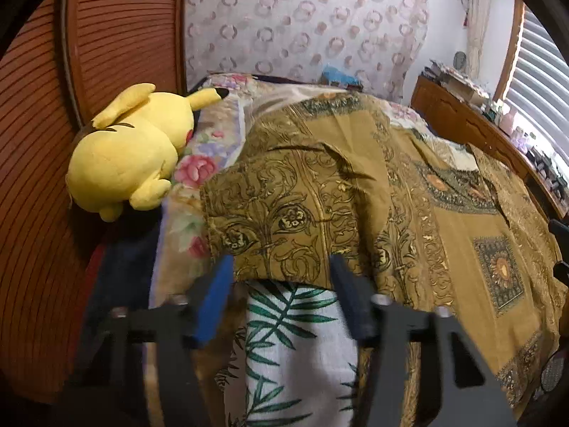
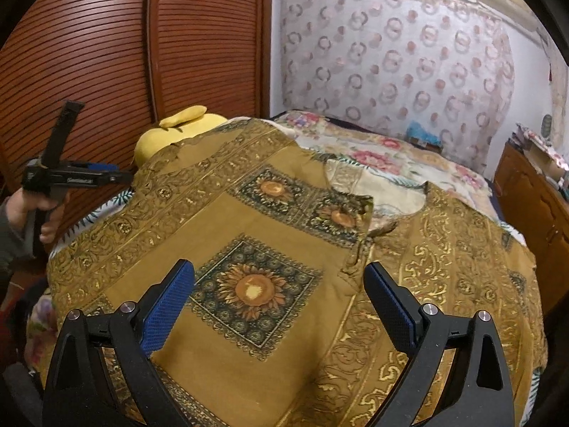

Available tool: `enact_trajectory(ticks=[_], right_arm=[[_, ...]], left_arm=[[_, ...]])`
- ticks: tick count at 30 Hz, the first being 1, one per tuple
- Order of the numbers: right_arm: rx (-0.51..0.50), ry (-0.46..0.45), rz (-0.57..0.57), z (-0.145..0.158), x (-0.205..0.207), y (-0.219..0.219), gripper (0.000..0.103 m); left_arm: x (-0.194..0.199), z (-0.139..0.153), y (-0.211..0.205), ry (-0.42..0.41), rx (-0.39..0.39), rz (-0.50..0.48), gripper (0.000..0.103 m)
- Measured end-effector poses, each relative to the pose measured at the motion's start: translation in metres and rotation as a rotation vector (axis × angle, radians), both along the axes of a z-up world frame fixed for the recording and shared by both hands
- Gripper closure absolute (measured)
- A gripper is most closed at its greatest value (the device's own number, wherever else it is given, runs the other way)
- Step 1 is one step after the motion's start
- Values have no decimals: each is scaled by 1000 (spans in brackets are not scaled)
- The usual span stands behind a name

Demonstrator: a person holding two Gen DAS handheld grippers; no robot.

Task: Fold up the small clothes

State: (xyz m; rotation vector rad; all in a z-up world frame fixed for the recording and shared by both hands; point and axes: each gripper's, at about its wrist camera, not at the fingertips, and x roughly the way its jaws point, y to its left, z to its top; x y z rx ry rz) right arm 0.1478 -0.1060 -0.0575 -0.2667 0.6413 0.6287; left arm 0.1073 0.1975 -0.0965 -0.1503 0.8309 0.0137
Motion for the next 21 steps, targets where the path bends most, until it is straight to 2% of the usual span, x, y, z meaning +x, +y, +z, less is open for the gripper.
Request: enact_trajectory(ticks=[3,10,11,14,16,19,21], right_arm=[[0,17,11,-2,1,1,5],[6,33,25,-7,-6,-3,5],[9,35,24,-7,-7,-5,5],[20,41,14,-8,-9,-11,5],[33,48,3,-10,-10,-18,5],[67,63,-11,-10,-11,-31,5],[74,58,-23,-8,-11,-38,5]], left_arm=[[7,-3,-2,14,18,-19,59],[14,-9,-3,53,45,-60,98],[13,-8,-3,54,50,-64,100],[10,0,-6,28,87,-58,103],[6,16,-6,-18,73,-37,103],[1,53,-23,-105,77,-73,103],[2,70,-36,-133,85,-107,103]])
